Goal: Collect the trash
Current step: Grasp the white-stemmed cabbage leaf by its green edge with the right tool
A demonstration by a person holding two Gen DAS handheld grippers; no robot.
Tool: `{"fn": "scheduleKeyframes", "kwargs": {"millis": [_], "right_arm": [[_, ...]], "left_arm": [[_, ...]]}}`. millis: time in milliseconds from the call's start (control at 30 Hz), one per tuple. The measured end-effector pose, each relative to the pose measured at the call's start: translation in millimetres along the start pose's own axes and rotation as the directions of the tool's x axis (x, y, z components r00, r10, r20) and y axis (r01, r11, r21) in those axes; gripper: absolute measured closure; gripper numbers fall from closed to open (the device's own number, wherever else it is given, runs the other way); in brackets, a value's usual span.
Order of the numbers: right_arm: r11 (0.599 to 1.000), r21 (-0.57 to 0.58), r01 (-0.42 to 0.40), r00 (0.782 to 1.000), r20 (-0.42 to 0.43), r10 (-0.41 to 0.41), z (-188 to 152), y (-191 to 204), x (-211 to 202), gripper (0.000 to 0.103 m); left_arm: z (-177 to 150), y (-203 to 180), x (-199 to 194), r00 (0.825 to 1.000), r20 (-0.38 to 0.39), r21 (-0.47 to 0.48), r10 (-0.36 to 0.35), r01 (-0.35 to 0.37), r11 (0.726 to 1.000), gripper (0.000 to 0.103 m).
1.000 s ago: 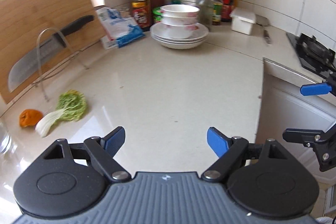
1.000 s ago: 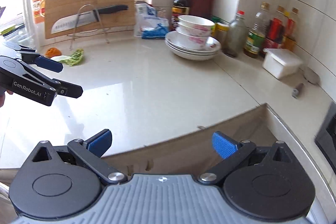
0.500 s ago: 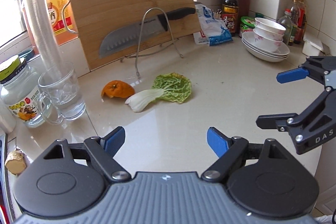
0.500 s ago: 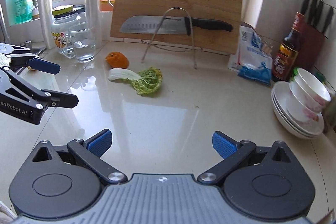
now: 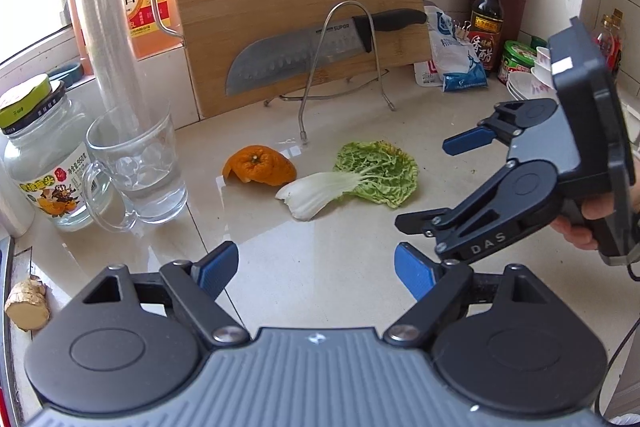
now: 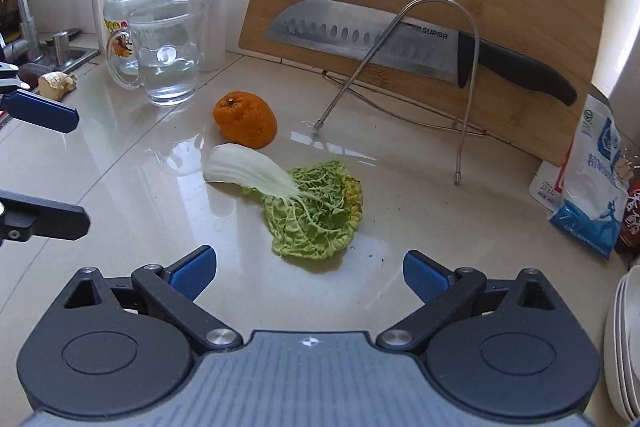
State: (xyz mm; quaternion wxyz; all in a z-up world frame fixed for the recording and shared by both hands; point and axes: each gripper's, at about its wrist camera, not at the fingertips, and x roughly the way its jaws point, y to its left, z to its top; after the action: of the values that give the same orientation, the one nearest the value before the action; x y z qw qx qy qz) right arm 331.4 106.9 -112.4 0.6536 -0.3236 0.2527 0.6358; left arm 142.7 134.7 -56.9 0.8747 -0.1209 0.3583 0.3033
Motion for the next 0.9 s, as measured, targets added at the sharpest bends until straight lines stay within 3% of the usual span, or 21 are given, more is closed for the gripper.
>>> {"fn": "scheduleKeyframes", "kwargs": {"millis": [267,433,600,667,733,900], "right_arm": [[0.997,-0.018,-0.076,0.997,0.009,0.076,11,-8,29,0.015],[0.994,0.000,-0.110,0.994,0.019,0.110,16,-16,33,0.041],[0.994,0.001,-0.109,0.994,0.030,0.109,15,-17,25,0.058],[0.995,0.000,-0.100,0.994,0.038,0.100,16,-17,19,0.069],[0.997,-0.002,-0.080,0.996,0.048,0.080,16,-16,13,0.088],[0.999,0.001,-0.045,0.997,0.063,0.045,17,-19,-1,0.094]], "left_arm": [[7,3,11,1.000,-0.008,-0.016,0.006,-0.006,1.000,0.018],[10,4,18,1.000,-0.017,-0.024,-0.005,0.004,1.000,0.018],[13,3,26,1.000,-0.022,-0.007,-0.005,0.005,1.000,0.018],[15,3,28,1.000,-0.020,0.002,-0.008,0.008,1.000,0.018],[17,3,30,1.000,-0.016,0.014,-0.008,0.008,1.000,0.018],[21,0,33,1.000,-0.005,0.044,-0.015,0.015,0.999,0.018]]}}
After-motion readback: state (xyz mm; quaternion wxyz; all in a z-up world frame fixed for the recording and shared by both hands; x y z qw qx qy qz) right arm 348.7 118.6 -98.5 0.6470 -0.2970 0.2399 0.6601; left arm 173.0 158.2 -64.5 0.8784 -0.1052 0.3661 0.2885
